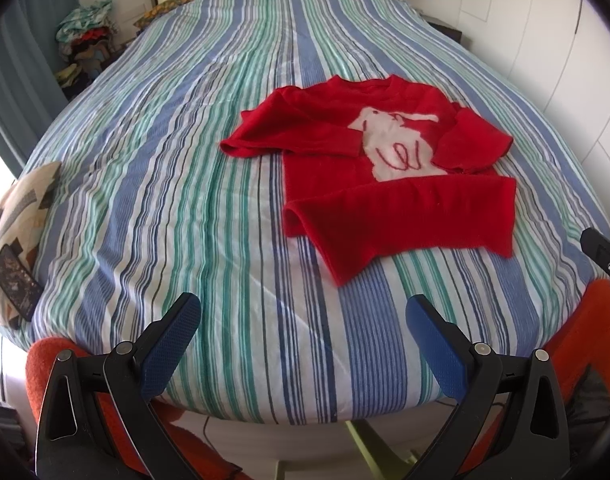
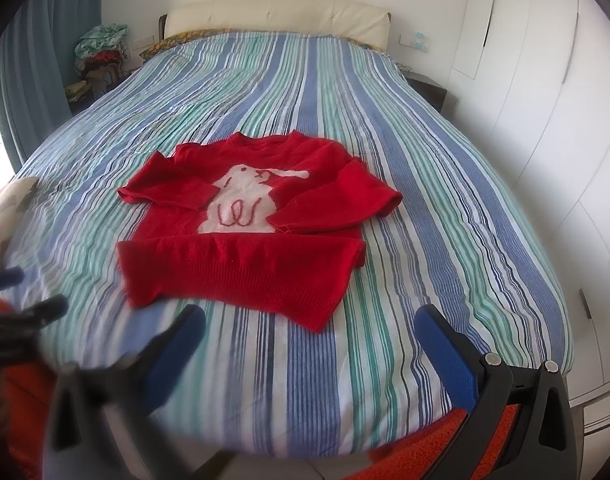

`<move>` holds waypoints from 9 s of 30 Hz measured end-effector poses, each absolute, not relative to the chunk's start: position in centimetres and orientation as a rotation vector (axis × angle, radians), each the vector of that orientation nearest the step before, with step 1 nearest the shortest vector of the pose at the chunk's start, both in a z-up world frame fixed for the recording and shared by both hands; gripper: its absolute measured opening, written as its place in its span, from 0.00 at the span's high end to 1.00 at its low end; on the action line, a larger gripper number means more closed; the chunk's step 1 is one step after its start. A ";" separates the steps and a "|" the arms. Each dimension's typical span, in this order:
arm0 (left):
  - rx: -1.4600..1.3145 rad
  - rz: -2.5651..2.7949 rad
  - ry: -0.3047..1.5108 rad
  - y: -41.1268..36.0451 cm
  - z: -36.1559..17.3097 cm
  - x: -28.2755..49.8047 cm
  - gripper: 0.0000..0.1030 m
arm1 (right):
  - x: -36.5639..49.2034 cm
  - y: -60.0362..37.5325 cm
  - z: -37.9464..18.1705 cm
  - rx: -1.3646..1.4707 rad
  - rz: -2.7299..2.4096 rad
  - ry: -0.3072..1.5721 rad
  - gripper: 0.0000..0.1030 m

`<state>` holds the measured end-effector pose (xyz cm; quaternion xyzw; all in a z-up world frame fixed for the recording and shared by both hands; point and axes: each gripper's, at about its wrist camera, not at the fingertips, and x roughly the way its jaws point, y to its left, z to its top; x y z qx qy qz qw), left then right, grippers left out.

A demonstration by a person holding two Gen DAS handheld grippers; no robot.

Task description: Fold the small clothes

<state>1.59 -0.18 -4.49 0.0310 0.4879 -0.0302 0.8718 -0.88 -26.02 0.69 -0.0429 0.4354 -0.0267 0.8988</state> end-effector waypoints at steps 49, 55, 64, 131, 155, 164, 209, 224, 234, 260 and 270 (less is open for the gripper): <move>-0.208 -0.324 1.397 2.4 -16.9 4.2 0.98 | 3.4 -36.6 -16.3 0.319 0.168 1.489 0.96; -0.081 -0.299 1.378 1.0 -17.3 4.0 0.97 | 3.5 -36.9 -17.2 0.304 0.154 1.507 0.97; 0.047 -0.279 1.363 -1.1 -16.6 4.0 0.77 | 4.4 -34.4 -17.1 0.212 0.138 1.501 0.93; -0.246 0.277 1.220 14.5 -14.5 2.8 0.11 | 15.2 -67.6 -14.3 0.466 -0.562 1.096 0.97; -0.241 0.274 1.238 14.1 -15.1 2.6 0.11 | 14.1 -68.0 -14.5 0.434 -0.596 1.145 0.90; -0.188 0.271 1.239 13.2 -15.4 3.1 0.11 | 11.9 -66.5 -9.3 0.569 -0.374 0.973 0.59; 0.488 -0.398 0.903 -4.9 -6.7 15.9 0.13 | 5.9 -45.5 -8.3 0.213 -0.256 0.878 0.40; 0.003 -0.314 1.011 2.4 -7.4 24.4 0.96 | 2.5 -47.2 -7.0 0.336 -0.315 0.761 0.40; -0.428 0.280 0.937 29.7 -6.3 22.0 0.97 | 3.3 -47.5 -7.8 0.360 -0.309 0.790 0.40; -0.385 0.324 1.117 31.0 -15.6 16.9 0.80 | 3.5 -47.3 -8.3 0.337 -0.312 0.825 0.40; -0.568 0.327 1.135 34.8 -16.7 20.6 0.52 | 4.3 -46.7 -8.6 0.304 -0.314 0.855 0.40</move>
